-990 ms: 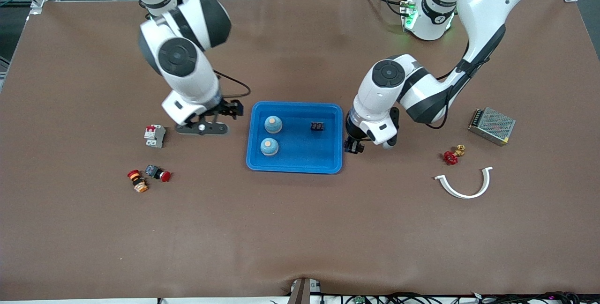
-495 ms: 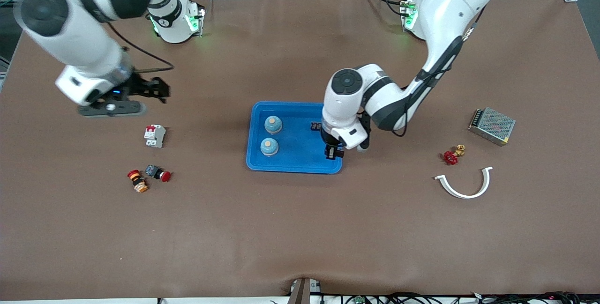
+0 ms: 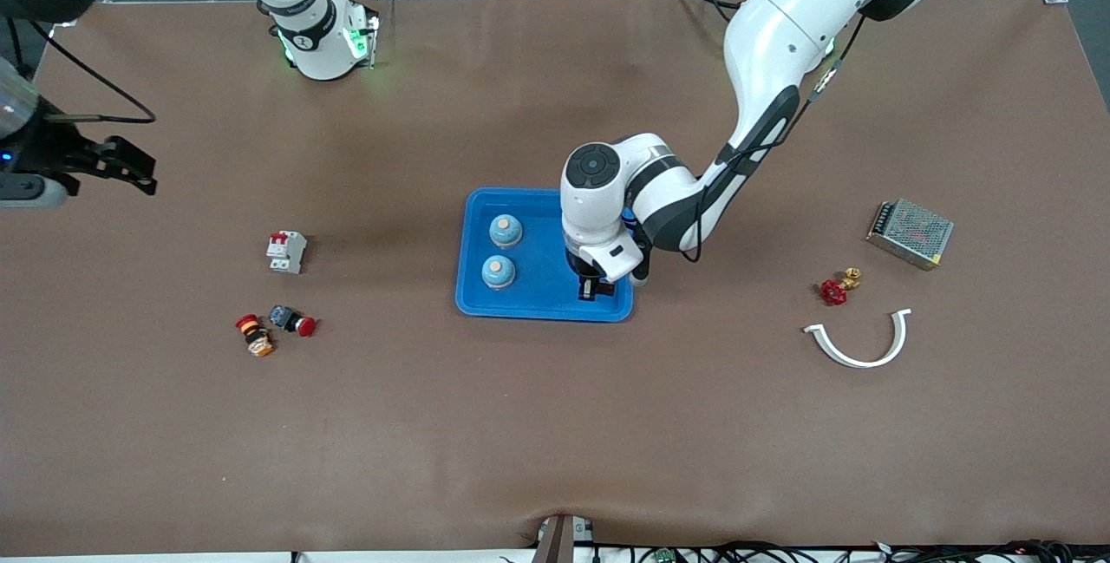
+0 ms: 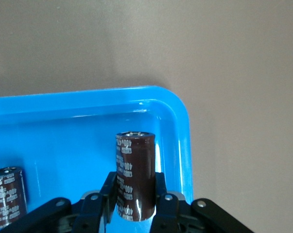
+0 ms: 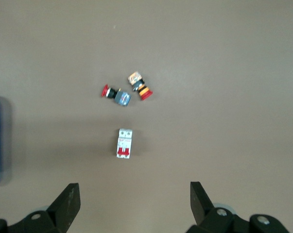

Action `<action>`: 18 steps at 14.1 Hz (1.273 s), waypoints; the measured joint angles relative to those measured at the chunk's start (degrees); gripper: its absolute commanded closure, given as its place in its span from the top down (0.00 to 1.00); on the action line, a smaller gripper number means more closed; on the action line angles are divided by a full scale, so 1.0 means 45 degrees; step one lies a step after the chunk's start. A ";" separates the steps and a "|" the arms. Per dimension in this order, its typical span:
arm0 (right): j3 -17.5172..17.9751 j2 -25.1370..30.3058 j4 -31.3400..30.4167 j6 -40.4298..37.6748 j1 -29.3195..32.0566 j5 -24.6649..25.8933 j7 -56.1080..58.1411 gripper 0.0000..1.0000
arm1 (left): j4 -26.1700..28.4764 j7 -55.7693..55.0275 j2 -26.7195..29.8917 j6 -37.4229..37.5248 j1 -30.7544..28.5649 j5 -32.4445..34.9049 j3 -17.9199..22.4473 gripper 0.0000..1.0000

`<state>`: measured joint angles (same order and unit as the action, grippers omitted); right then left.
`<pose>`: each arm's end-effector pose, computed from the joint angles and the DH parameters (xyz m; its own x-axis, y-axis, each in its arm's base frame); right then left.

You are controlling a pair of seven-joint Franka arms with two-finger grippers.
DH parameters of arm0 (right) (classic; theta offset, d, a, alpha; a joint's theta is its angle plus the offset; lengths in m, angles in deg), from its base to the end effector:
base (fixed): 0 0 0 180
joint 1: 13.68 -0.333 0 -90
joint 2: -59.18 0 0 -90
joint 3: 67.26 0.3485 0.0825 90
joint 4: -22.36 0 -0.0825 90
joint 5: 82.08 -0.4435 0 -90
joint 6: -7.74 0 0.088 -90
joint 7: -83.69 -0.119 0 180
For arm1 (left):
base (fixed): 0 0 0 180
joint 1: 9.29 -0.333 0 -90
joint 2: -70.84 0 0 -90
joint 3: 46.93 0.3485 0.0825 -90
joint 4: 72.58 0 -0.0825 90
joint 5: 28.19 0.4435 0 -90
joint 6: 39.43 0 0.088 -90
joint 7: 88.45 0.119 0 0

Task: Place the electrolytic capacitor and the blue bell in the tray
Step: 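Lower the brown capacitor into the blue tray with the left gripper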

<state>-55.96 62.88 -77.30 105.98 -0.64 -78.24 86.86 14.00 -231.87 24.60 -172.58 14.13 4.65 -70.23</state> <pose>0.6021 -0.0221 0.6062 0.9988 0.0345 0.0337 0.0316 -0.9962 0.0812 0.5868 -0.5272 0.1933 0.1319 0.9907 0.0347 0.9763 -0.1359 0.1683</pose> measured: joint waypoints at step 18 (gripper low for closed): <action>0.0006 -0.0112 0.1155 -0.0222 0.1123 -0.1879 -0.0057 1.00 | -0.0720 -0.0627 -0.0831 0.0081 0.1599 -0.0093 0.0974 0.00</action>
<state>-55.94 62.37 -72.10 104.98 4.42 -86.69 86.60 10.76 -234.69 20.86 -172.22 21.32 4.23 -65.84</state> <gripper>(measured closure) 0.000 0.652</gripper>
